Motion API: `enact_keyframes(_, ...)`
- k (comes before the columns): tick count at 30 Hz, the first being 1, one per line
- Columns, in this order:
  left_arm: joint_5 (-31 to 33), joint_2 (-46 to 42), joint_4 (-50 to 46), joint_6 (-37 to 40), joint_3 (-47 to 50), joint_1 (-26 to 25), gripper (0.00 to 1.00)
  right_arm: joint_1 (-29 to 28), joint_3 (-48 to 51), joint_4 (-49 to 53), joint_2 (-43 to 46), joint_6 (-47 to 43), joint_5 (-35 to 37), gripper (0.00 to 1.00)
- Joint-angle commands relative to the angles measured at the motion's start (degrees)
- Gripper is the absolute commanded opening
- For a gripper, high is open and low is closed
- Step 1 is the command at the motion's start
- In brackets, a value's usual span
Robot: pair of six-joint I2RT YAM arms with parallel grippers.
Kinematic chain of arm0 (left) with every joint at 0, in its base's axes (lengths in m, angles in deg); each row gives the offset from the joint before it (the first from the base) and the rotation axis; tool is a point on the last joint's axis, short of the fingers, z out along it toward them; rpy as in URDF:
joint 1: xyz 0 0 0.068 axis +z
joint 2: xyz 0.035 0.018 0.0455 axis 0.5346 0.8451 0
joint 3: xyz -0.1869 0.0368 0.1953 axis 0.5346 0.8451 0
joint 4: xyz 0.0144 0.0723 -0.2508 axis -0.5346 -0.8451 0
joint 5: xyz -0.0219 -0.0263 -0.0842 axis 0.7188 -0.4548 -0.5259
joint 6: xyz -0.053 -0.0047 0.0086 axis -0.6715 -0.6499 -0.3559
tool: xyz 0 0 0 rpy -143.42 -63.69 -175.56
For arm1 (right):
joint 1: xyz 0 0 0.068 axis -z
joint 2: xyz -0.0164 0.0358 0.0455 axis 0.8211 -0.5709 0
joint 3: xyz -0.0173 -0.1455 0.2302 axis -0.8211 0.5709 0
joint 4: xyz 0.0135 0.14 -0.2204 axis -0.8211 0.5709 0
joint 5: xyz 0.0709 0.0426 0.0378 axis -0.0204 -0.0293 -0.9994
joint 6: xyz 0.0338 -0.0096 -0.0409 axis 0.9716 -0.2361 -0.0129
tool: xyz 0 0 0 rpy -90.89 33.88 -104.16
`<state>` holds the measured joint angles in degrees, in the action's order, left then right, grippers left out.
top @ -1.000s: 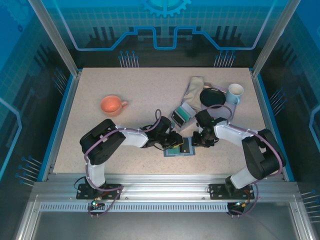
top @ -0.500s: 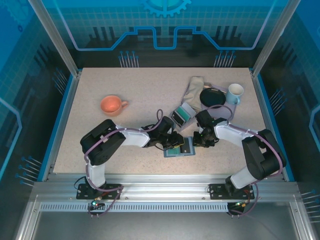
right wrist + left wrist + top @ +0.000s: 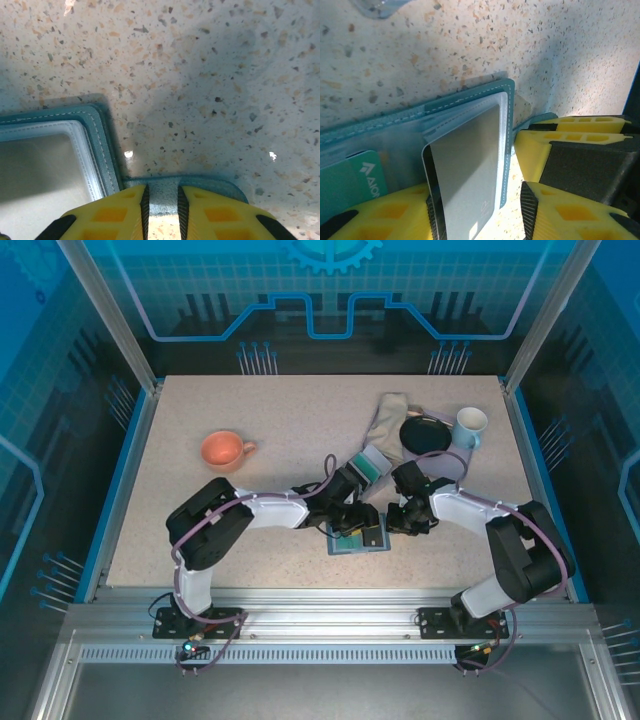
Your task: Put the credit cards into the card holder
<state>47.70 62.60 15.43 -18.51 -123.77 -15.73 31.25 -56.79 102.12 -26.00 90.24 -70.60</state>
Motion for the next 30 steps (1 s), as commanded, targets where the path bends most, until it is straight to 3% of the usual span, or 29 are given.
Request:
enact_keyframes(1,-1.6,1.1,-6.5,4.9,-3.0,-1.2,0.49,-2.0,2.5,-3.5,-2.3,1.2,-11.2,0.25)
enact_keyframes(7,3.6,-2.3,-13.4,5.9,-2.3,-1.2,0.52,-0.8,2.6,-3.2,0.8,1.9,-11.8,0.28)
enact_keyframes(17,7.6,-9.9,-16.8,8.0,0.5,-1.0,0.60,-0.1,1.3,-1.4,2.6,1.0,-11.7,0.30)
enact_keyframes(25,4.4,-7.9,-14.1,6.9,1.6,-0.6,0.54,-0.2,1.3,-1.5,2.6,0.8,-12.4,0.30)
enact_keyframes(30,6.0,-7.2,-16.3,7.4,1.7,-0.5,0.53,-0.1,1.2,-1.3,2.9,0.7,-12.2,0.29)
